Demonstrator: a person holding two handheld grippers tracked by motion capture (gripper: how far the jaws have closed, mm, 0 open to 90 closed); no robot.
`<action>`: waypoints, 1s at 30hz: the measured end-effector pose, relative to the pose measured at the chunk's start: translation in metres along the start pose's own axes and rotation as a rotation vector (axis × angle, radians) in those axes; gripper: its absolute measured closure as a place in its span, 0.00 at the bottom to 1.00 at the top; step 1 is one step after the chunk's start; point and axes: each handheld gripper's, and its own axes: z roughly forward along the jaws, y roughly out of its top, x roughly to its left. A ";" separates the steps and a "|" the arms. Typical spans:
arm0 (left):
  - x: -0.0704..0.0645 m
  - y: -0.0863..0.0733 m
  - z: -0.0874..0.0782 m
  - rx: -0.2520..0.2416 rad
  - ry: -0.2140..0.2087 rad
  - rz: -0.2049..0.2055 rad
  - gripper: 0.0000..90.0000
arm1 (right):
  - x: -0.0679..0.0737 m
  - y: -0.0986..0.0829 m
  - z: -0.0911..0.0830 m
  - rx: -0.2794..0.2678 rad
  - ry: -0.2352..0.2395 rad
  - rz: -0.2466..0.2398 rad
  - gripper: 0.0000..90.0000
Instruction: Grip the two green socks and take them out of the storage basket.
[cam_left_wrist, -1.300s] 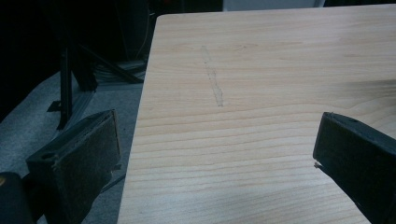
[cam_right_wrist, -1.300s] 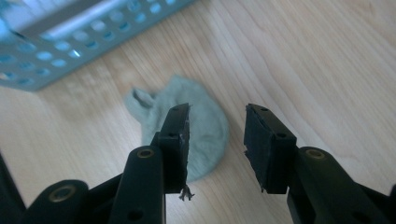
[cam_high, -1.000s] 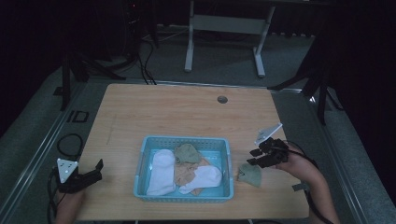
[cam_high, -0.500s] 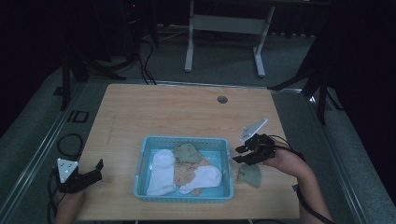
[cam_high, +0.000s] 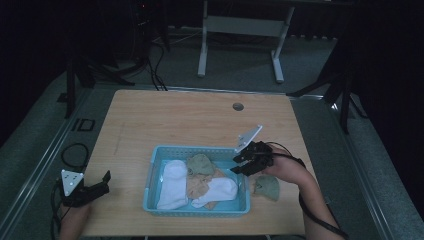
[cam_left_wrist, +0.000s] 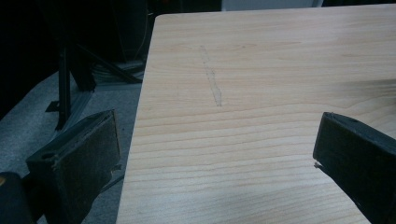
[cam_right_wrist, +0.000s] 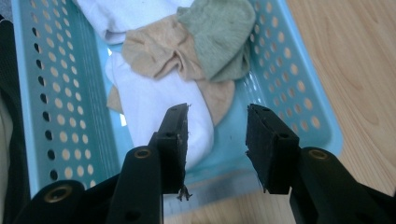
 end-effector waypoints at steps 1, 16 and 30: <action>0.000 0.000 0.000 -0.001 -0.001 0.000 0.00 | 0.000 0.002 0.003 0.001 0.003 -0.009 0.64; 0.000 0.000 0.000 0.001 -0.001 0.002 0.00 | 0.005 0.027 0.042 0.039 0.034 -0.058 0.64; 0.000 0.000 0.000 -0.002 -0.005 0.000 0.00 | 0.008 0.058 0.075 0.064 0.062 -0.100 0.62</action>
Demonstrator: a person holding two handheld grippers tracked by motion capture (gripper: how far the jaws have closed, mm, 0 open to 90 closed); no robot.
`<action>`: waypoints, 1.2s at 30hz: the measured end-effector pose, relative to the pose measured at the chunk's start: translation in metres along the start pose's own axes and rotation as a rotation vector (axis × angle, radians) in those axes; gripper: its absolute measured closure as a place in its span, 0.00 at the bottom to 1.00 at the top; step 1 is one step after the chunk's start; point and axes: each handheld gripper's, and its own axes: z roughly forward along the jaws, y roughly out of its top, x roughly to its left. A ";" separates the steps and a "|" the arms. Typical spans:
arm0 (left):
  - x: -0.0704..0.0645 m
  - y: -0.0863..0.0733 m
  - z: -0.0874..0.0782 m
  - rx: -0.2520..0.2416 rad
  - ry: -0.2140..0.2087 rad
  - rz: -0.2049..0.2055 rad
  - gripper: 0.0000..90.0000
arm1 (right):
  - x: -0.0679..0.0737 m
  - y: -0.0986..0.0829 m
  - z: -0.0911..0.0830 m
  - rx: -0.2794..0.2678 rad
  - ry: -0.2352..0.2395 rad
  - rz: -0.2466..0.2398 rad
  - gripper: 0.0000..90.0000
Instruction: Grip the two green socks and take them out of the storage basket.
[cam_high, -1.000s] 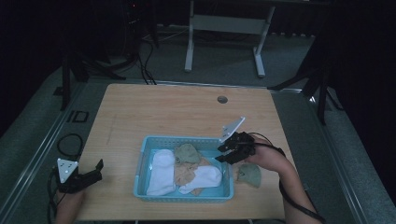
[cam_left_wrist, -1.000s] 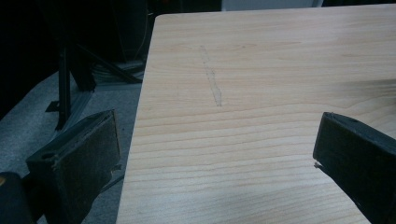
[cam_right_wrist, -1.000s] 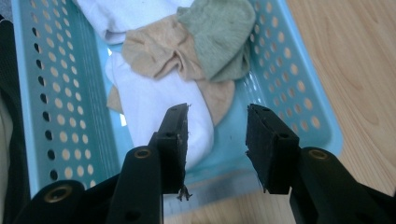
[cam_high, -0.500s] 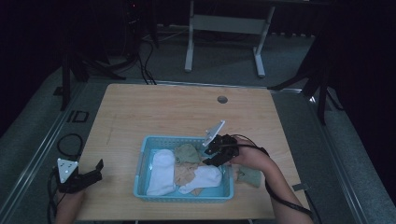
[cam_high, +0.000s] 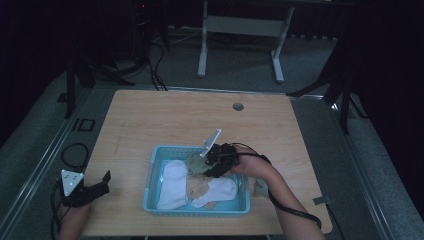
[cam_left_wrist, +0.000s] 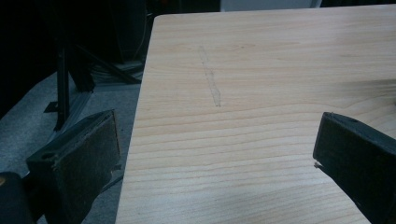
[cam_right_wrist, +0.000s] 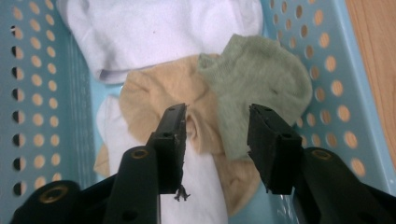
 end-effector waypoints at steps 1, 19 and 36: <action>0.000 0.000 0.000 0.000 0.000 0.001 0.00 | 0.000 0.001 0.003 0.006 0.004 -0.005 0.61; 0.000 0.000 0.000 -0.001 0.001 0.002 0.00 | -0.004 0.017 0.039 0.086 -0.013 -0.024 0.55; 0.000 0.000 0.000 -0.001 0.001 0.001 0.00 | -0.008 0.019 0.052 0.128 -0.069 -0.015 0.91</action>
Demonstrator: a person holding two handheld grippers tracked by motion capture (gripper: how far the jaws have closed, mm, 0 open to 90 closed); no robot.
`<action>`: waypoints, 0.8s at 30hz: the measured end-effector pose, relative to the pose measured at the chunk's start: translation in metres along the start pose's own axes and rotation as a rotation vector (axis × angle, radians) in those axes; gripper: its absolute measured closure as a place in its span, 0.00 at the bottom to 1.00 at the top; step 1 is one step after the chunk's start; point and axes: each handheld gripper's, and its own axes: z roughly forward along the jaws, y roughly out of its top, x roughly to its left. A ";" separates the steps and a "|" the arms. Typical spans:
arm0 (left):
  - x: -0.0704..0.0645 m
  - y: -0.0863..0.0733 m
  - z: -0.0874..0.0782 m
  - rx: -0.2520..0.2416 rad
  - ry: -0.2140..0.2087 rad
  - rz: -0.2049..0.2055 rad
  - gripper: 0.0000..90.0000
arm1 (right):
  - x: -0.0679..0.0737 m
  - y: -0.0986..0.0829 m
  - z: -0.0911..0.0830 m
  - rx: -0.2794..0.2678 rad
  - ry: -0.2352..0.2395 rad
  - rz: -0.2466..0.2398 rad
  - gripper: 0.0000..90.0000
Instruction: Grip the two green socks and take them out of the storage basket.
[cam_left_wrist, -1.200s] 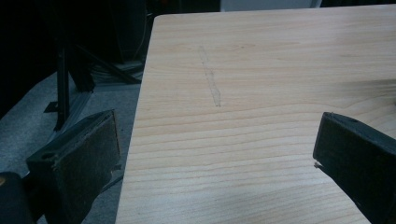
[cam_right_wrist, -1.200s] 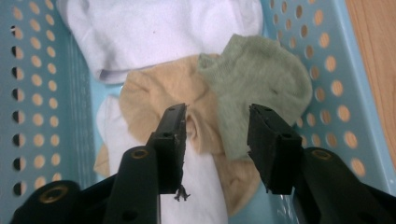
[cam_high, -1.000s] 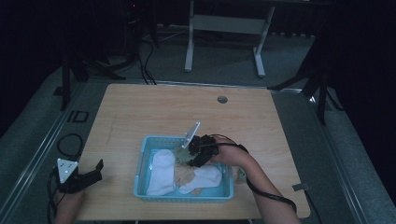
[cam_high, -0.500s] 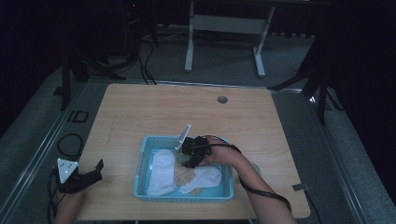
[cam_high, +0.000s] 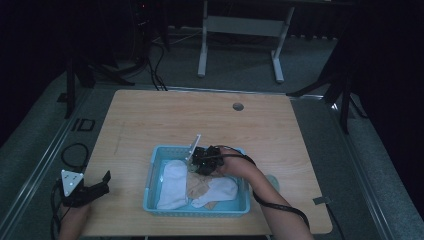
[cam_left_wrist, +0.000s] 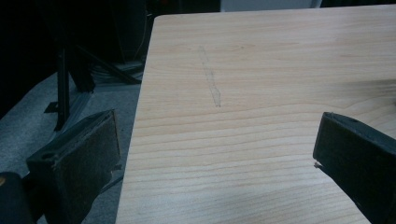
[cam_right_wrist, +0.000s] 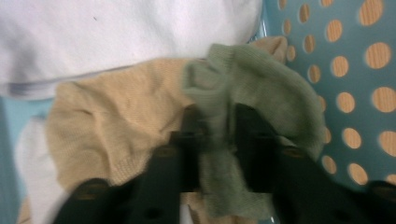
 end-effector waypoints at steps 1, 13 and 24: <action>0.000 0.000 0.000 0.000 0.000 -0.001 0.00 | 0.000 0.000 -0.001 -0.003 -0.005 0.002 0.93; 0.000 0.000 0.000 0.001 0.002 0.001 0.00 | 0.004 -0.004 -0.032 -0.065 -0.002 -0.013 0.96; 0.000 0.000 0.000 0.003 0.003 0.002 0.00 | 0.009 -0.011 -0.062 -0.120 -0.021 -0.018 0.96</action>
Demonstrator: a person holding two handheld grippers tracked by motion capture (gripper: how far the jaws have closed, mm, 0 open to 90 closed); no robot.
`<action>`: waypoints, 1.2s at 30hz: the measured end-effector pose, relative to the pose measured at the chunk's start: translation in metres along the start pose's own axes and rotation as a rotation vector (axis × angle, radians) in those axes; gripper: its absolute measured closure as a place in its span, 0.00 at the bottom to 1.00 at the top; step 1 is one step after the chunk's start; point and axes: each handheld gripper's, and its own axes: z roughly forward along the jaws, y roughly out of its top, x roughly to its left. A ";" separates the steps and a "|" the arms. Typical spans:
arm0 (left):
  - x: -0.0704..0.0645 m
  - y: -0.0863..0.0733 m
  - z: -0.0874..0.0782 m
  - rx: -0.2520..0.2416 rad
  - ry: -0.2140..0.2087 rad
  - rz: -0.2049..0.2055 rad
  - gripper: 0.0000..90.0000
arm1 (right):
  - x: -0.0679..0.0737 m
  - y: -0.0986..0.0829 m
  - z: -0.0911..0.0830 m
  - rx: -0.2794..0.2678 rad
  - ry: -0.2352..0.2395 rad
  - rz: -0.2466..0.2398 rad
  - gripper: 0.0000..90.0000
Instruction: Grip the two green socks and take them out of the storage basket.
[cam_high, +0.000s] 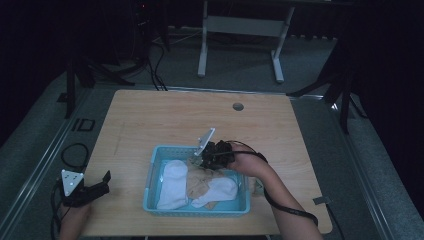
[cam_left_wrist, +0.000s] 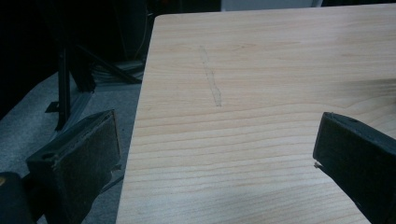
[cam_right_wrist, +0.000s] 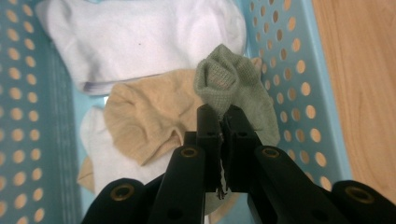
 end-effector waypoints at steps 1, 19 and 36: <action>0.000 0.000 0.000 0.000 0.000 0.000 0.00 | 0.000 0.000 -0.002 -0.004 0.003 -0.001 0.96; 0.000 0.000 0.000 -0.001 0.003 -0.001 0.00 | -0.006 -0.001 -0.058 -0.100 -0.028 0.022 0.96; 0.000 0.000 0.000 0.004 0.005 -0.003 0.00 | -0.023 -0.029 -0.114 -0.155 -0.130 0.103 0.96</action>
